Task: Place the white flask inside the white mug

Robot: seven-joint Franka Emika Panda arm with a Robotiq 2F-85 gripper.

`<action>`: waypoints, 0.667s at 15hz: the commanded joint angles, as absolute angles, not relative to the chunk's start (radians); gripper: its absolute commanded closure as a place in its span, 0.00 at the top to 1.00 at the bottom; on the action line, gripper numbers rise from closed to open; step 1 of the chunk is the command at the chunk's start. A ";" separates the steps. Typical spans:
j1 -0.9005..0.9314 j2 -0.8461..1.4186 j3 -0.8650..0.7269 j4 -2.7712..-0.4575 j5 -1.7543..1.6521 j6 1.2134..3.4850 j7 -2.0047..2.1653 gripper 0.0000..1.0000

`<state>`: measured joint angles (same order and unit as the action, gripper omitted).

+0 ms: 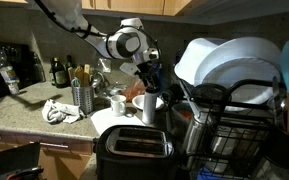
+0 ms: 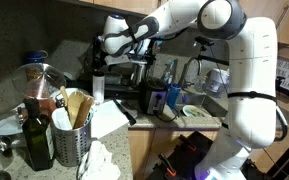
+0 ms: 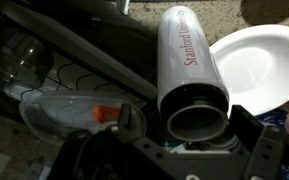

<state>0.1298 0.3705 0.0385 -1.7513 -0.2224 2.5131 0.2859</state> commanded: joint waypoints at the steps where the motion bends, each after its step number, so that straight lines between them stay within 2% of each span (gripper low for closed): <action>1: 0.152 0.401 0.029 -1.704 -0.178 2.486 0.298 1.00; 10: 0.196 0.443 0.011 -1.659 -0.182 2.496 0.315 1.00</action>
